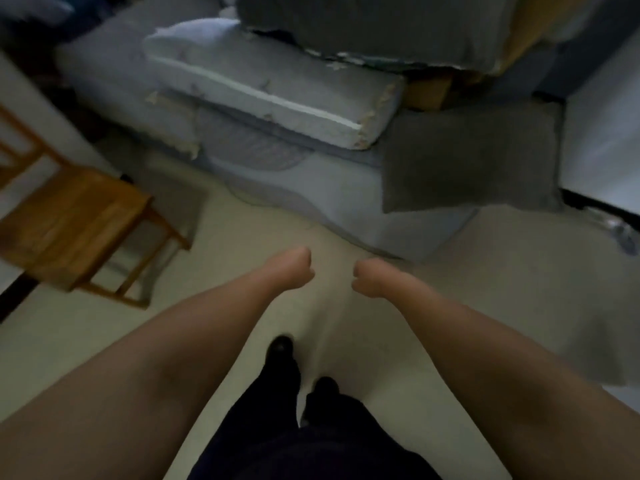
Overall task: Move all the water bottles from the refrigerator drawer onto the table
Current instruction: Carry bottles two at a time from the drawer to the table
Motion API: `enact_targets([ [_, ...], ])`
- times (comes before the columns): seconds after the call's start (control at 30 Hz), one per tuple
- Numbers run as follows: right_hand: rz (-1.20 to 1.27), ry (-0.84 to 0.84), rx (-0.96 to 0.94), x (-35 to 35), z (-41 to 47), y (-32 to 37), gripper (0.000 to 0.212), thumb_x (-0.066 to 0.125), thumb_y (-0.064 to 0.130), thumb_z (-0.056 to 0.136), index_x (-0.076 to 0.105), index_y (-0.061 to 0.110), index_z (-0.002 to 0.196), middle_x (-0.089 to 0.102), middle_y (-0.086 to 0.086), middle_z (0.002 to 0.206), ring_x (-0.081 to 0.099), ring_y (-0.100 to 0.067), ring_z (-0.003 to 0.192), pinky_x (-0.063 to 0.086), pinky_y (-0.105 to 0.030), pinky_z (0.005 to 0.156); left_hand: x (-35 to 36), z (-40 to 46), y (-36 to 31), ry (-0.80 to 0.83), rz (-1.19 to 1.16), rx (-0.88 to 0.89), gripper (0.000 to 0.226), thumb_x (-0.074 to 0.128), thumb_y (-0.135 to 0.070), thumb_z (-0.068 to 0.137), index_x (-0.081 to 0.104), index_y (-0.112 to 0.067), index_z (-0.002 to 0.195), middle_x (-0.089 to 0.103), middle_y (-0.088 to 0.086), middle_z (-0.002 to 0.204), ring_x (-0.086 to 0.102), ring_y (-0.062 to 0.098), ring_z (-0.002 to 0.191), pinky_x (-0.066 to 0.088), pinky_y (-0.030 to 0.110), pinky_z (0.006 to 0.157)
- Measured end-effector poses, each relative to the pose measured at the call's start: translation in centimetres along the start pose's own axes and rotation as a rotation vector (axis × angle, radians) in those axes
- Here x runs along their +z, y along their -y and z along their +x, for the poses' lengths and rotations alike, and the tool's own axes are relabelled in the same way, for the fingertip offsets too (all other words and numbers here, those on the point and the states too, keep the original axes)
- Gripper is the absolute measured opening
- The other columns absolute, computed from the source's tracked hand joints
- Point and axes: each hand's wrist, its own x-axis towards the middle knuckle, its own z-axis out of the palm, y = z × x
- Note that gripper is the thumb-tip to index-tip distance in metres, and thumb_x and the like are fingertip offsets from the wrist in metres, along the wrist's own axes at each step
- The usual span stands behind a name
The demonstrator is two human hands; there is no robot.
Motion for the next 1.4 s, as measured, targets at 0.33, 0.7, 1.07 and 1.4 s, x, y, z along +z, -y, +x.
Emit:
enact_targets([
  [0.33, -0.332, 0.055, -0.453, 0.7, 3.4, 18.9, 0.042, 0.046, 0.026, 0.095, 0.052, 0.003, 0.130, 0.052, -0.016, 0.137, 0.051, -0.032, 0.124, 0.042, -0.033, 0.098, 0.0, -9.5, 15.9, -0.173, -0.253, -0.439, 0.025, 0.049, -0.021, 0.090, 0.062, -0.010, 0.109, 0.063, 0.011, 0.113, 0.060, 0.027, 0.102, 0.049, 0.032, 0.083],
  [0.7, -0.502, 0.059, -0.670, 2.3, 2.8, 41.5, 0.039, 0.046, 0.023, 0.097, 0.052, 0.007, 0.132, 0.052, -0.015, 0.137, 0.051, -0.032, 0.123, 0.041, -0.035, 0.101, -1.9, -19.5, 33.6, -0.240, -0.394, -0.670, 0.026, 0.047, -0.021, 0.093, 0.060, -0.008, 0.112, 0.060, 0.011, 0.117, 0.058, 0.028, 0.106, 0.049, 0.035, 0.086],
  [1.07, -0.679, 0.082, -0.983, 6.2, -2.0, 62.1, 0.039, 0.043, 0.021, 0.098, 0.052, 0.007, 0.133, 0.054, -0.013, 0.133, 0.054, -0.029, 0.118, 0.046, -0.033, 0.094, -0.2, -31.7, 48.2, -0.367, -0.580, -0.978, 0.029, 0.050, -0.022, 0.093, 0.056, -0.007, 0.118, 0.058, 0.014, 0.122, 0.055, 0.030, 0.112, 0.046, 0.034, 0.090],
  [1.4, -0.943, 0.151, -1.165, 11.0, -2.3, 78.0, 0.038, 0.044, 0.021, 0.097, 0.052, 0.006, 0.131, 0.055, -0.013, 0.130, 0.055, -0.030, 0.114, 0.044, -0.031, 0.088, 2.2, -38.6, 58.5, -0.425, -0.784, -1.266, 0.034, 0.049, -0.024, 0.094, 0.055, -0.008, 0.123, 0.057, 0.013, 0.124, 0.056, 0.029, 0.111, 0.047, 0.036, 0.092],
])
